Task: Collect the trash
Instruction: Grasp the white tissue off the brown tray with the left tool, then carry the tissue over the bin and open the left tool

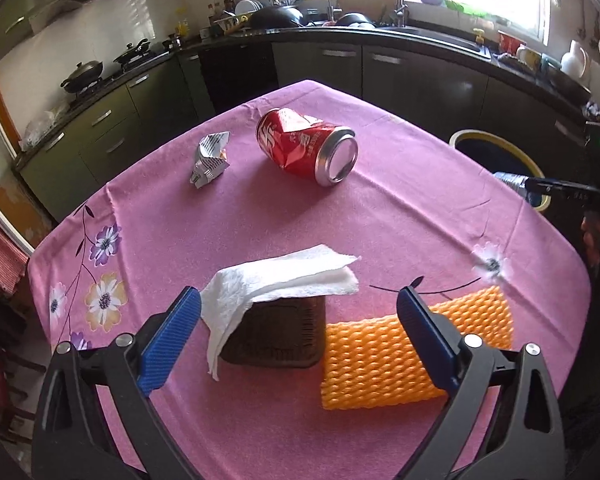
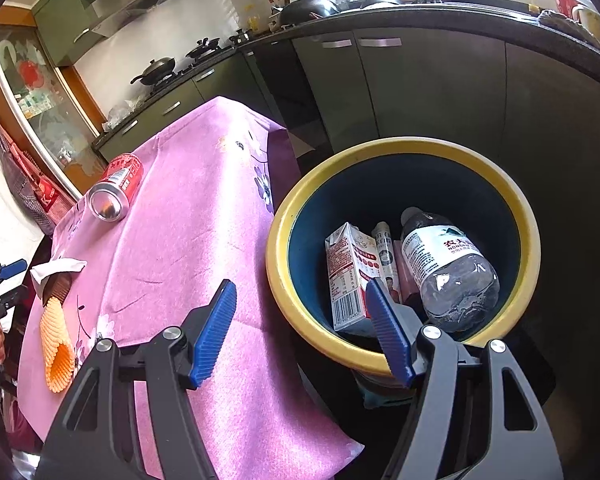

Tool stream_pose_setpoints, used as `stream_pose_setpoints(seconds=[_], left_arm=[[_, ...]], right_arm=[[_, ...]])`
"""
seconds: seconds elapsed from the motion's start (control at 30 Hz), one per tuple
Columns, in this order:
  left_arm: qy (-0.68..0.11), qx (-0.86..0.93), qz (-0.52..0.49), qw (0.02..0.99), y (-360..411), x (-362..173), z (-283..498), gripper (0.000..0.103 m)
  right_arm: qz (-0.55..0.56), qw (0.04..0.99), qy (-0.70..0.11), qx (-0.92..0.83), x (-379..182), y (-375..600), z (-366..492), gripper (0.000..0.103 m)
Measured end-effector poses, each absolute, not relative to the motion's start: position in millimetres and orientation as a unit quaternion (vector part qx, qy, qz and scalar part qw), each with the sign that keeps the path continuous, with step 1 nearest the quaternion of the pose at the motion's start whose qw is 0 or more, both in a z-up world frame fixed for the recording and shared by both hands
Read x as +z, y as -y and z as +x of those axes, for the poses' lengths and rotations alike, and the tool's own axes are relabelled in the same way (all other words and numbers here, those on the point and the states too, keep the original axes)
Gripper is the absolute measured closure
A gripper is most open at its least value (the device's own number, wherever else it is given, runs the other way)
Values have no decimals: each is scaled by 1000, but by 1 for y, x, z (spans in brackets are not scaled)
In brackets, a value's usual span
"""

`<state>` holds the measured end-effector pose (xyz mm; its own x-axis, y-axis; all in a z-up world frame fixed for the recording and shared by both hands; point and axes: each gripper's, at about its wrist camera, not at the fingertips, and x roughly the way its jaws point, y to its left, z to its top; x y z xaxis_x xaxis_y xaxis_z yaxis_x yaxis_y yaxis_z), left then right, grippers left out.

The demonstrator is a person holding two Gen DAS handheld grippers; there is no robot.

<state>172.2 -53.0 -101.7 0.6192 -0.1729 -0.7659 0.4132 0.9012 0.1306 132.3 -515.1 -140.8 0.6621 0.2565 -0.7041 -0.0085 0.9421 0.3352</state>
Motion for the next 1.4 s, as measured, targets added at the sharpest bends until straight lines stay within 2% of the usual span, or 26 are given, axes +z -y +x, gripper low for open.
stream_pose_setpoints(seconds=[0.1,0.23,0.33,0.53,0.6,1.0,1.2,1.4], left_arm=[[-411,-163,151,884,40,-106,178,28],[-407,-161,156,885,25,-106,182,30],[-406,-159,163,885,20,-106,186,39],[-399,-159,176,886,23,-110,193,77],[-391,-161,171,890,23,-107,193,100],[-326,-188,166,912,41,-56,161,102],[-307,-249,177,901,97,-30,146,102],[-295,-332,207,872,188,-30,151,102]], right_arm=[[151,897,-408,74,-143,515,133,36],[155,894,-414,72,-148,516,137,36],[161,891,-418,79,-152,514,139,36],[159,888,-422,87,-154,505,142,36],[157,889,-421,88,-152,503,142,36],[173,894,-404,86,-141,512,134,36],[187,905,-375,72,-123,531,118,36],[204,914,-350,30,-113,569,87,36]])
